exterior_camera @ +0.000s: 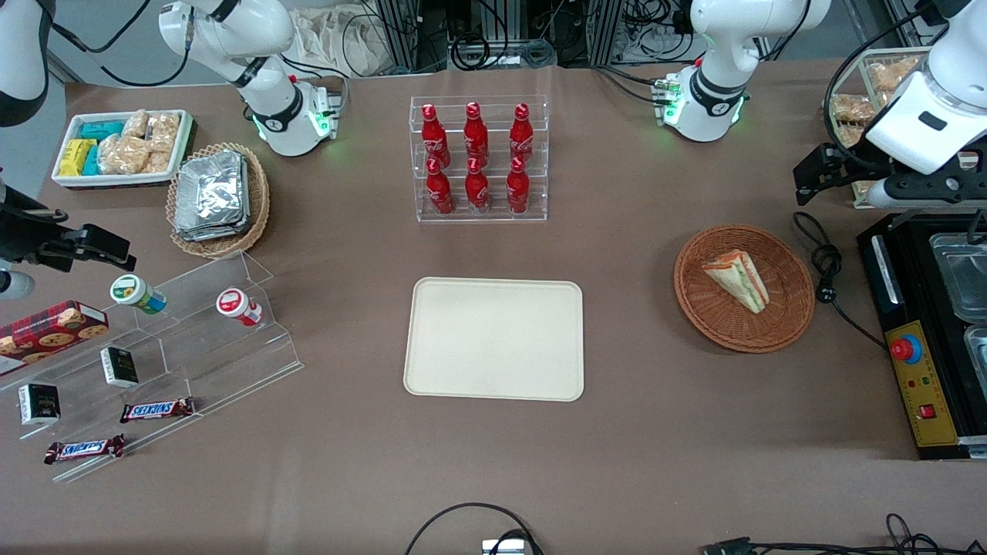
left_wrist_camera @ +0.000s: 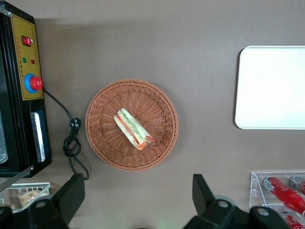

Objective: Place sandwich from basket to tray
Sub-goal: 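Move the left gripper over the wicker basket holding the sandwich, then lower the open left gripper around the wrapped sandwich in the basket, then close the left gripper on the sandwich and lift it from the basket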

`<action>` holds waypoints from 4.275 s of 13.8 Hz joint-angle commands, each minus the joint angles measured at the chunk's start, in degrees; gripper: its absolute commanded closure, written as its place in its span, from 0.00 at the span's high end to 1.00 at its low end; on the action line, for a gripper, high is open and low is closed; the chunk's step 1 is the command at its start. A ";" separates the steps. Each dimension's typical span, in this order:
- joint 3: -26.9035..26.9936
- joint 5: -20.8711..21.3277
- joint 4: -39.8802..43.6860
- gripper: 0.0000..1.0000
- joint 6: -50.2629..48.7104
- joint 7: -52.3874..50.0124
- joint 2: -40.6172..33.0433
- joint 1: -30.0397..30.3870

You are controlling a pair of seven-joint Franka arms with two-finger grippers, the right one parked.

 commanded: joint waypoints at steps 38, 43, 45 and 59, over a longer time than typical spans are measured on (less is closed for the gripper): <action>0.57 0.21 -57.11 1.00 71.95 -33.71 7.41 4.87; 0.57 0.21 -57.46 0.68 74.77 -33.89 9.87 4.87; 0.57 0.38 -57.46 0.43 74.77 -33.89 9.96 4.87; -5.57 5.83 -51.67 0.30 57.72 -25.37 -1.72 3.47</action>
